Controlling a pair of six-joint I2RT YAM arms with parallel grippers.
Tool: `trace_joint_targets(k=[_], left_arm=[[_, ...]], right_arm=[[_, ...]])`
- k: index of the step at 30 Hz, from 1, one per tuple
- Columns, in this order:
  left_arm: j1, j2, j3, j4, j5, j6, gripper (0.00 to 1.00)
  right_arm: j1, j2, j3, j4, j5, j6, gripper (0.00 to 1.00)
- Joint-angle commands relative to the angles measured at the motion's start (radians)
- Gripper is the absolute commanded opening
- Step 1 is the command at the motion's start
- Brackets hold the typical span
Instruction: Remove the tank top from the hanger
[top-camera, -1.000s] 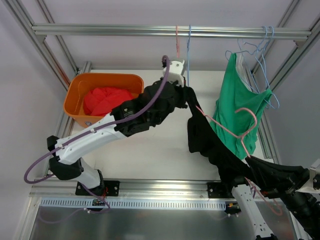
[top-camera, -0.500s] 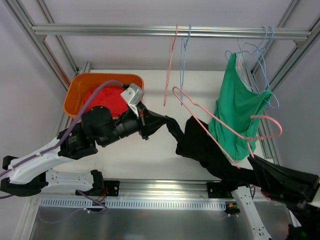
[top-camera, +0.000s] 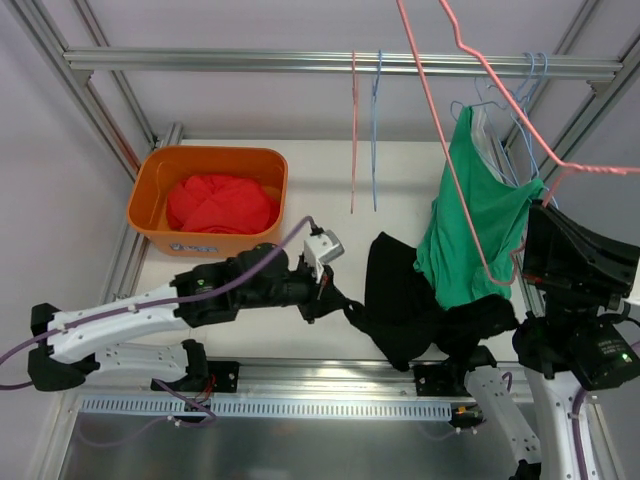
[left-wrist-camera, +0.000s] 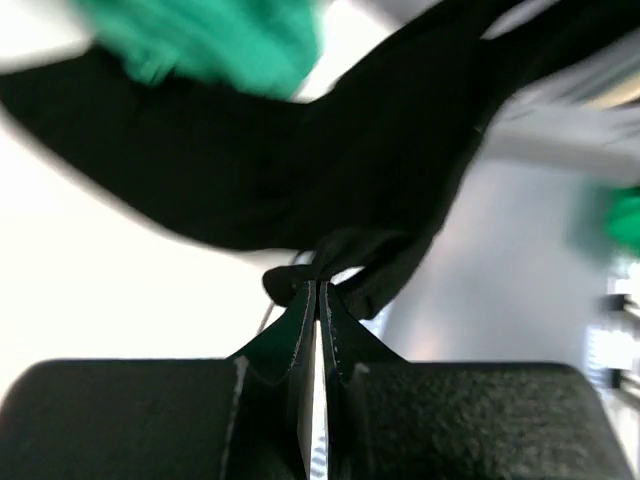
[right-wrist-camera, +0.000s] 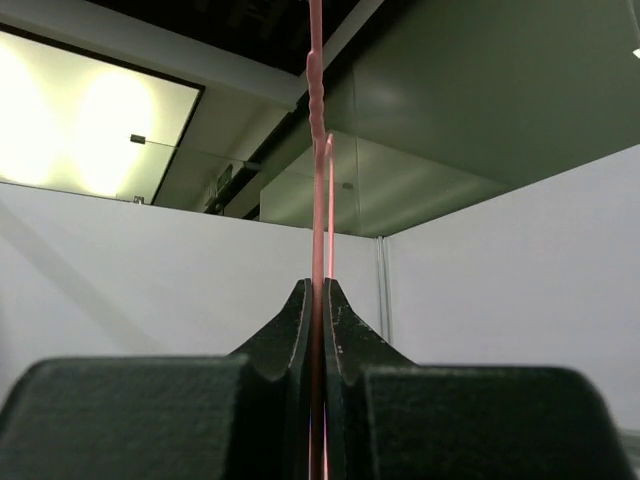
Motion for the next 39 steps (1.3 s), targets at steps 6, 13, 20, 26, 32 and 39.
trace_joint_targets(k=[6,13,20,26,32,39], left_arm=[[0.007,0.061,-0.143,-0.101,-0.47,-0.183,0.0],[0.081,0.044,-0.176,-0.21,-0.59,-0.257,0.0],[0.124,-0.056,-0.167,-0.239,-0.572,-0.197,0.99],[0.124,-0.169,-0.196,-0.251,-0.526,-0.151,0.99],[0.125,-0.2,-0.218,-0.268,-0.478,-0.15,0.99],[0.124,-0.151,-0.233,-0.273,-0.423,-0.17,0.99]], right_arm=[[-0.005,-0.029,0.142,-0.414,0.07,-0.406,0.0],[-0.004,-0.12,0.451,-1.561,0.375,-0.652,0.0],[0.001,0.104,0.454,-1.701,0.182,-0.602,0.0],[0.003,0.323,0.543,-1.548,0.159,-0.622,0.0],[0.082,0.594,0.667,-1.367,0.269,-0.651,0.0],[0.285,0.742,0.824,-1.284,0.484,-0.775,0.0]])
